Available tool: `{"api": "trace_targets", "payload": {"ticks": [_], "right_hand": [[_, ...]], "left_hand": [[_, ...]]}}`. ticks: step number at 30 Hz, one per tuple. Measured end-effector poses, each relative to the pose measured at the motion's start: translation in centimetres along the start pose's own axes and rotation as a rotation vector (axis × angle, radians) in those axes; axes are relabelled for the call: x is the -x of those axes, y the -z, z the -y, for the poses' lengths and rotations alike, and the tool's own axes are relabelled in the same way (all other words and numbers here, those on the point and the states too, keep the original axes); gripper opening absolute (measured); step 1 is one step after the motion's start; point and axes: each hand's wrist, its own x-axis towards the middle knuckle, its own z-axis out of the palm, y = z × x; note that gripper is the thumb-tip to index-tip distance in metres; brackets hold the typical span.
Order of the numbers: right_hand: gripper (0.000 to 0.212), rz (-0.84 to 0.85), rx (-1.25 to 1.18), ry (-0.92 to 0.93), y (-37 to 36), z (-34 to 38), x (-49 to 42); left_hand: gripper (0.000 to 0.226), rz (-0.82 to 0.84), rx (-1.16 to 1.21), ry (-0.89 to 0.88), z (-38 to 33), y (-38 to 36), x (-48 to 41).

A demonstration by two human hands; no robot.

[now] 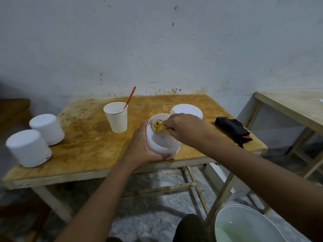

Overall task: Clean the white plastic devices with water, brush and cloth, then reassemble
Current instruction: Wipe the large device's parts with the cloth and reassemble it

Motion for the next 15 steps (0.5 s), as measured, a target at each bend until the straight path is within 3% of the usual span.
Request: {"api": "trace_targets", "payload": {"ticks": [4, 8, 12, 15], "right_hand": [[0.039, 0.033, -0.122, -0.041, -1.5, 0.9, -1.2], [0.026, 0.109, -0.318, 0.13, -1.0, 1.7, -0.3], [0.03, 0.174, -0.273, 0.229, -0.3, 1.7, 0.2], [0.039, 0.052, -0.145, 0.163, -0.5, 1.6, -0.1]], "left_hand": [[0.128, -0.039, -0.039, -0.006, -0.1, -0.2, 0.4], [0.125, -0.044, -0.061, -0.053, 0.0, -0.4, 0.7], [0.124, -0.083, -0.072, -0.09, 0.2, -0.5, 1.1], [0.122, -0.088, -0.104, -0.124, -0.1, -0.5, 1.1]]}}
